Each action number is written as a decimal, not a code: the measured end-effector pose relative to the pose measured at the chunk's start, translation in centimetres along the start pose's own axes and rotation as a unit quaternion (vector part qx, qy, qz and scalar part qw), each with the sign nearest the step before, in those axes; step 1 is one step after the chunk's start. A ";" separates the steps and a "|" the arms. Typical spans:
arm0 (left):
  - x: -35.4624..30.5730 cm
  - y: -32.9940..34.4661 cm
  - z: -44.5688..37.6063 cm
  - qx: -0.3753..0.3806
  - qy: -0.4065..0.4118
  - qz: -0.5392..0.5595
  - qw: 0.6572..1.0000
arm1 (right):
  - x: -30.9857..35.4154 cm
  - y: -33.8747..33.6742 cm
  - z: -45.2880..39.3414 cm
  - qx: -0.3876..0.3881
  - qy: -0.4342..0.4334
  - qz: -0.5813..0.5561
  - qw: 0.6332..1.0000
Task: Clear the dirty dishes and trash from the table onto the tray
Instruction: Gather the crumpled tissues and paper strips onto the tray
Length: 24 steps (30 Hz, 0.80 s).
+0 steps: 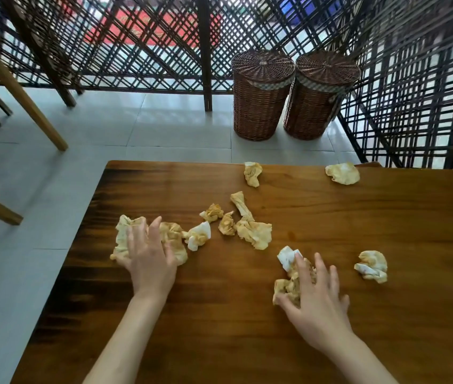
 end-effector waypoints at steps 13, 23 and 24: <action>-0.6 2.7 -1.3 0.099 -0.074 -0.057 0.991 | 0.1 0.3 -1.4 0.014 0.008 0.030 0.999; -5.6 4.7 0.2 0.081 0.001 -0.090 0.993 | 1.9 -0.1 -1.3 -0.068 -0.039 0.040 0.996; -5.9 4.9 0.3 0.081 0.012 -0.079 0.994 | 2.0 -0.1 -1.2 -0.070 -0.043 0.037 0.996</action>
Point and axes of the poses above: each hand's wrist, its own z-axis away from the middle knuckle, its own y-axis out of the palm, x = y × z, the point moved 6 cm from there along -z, towards the middle knuckle, and after that the axes turned 9 degrees about -y, right-handed, at the moved point
